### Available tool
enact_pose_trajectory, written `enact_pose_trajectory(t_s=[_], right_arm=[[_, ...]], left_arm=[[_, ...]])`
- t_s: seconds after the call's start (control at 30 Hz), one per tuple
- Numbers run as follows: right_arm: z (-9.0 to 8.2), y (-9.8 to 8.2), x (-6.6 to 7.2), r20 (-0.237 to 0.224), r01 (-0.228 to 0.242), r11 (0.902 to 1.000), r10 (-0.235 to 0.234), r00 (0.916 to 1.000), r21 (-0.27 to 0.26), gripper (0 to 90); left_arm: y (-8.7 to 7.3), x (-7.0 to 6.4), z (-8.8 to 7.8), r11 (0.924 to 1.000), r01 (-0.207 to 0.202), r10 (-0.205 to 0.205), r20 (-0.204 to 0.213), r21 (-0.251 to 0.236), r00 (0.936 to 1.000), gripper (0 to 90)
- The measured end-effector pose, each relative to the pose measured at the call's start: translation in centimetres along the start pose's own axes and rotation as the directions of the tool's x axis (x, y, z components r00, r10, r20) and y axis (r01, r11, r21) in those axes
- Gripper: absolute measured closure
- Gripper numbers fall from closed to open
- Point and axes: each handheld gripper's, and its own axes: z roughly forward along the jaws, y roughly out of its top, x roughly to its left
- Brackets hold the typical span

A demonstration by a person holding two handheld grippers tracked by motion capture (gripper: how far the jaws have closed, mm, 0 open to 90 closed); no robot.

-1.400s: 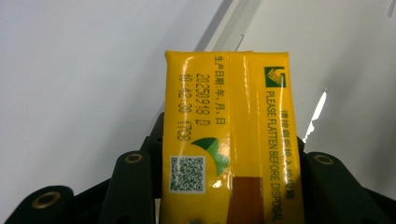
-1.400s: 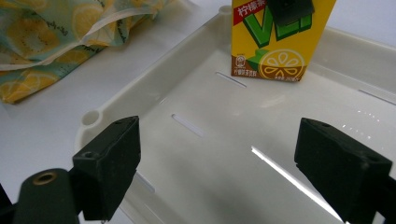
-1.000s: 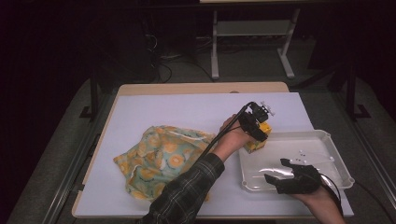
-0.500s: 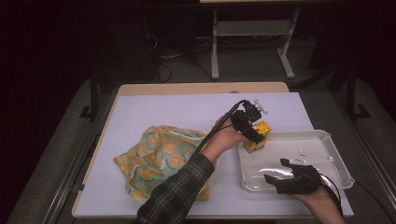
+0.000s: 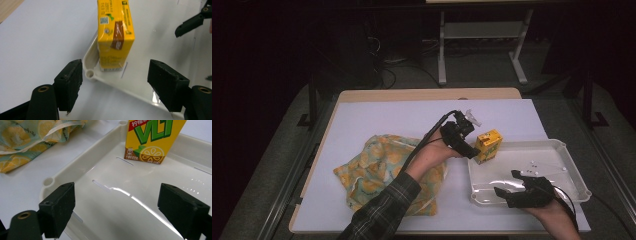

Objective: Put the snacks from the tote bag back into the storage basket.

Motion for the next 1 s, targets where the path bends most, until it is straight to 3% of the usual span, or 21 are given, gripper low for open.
enact_pose_trajectory(t_s=[0.53, 1.0], right_arm=[[0.3, 0.0, 0.0, 0.008, -0.001, 0.9999, 0.001, 1.0, 0.012, 14.4], [0.5, 0.6, -0.3, 0.017, -0.012, 0.9998, 0.011, 0.9998, 0.015, 13.6]], left_arm=[[-5.8, 0.2, -4.6, 0.9987, 0.034, -0.035, -0.024, -0.037, 0.9991, 27.8], [-11.6, 0.8, -9.0, 0.9944, 0.069, -0.076, -0.082, -0.08, 0.9937, 27.7]])
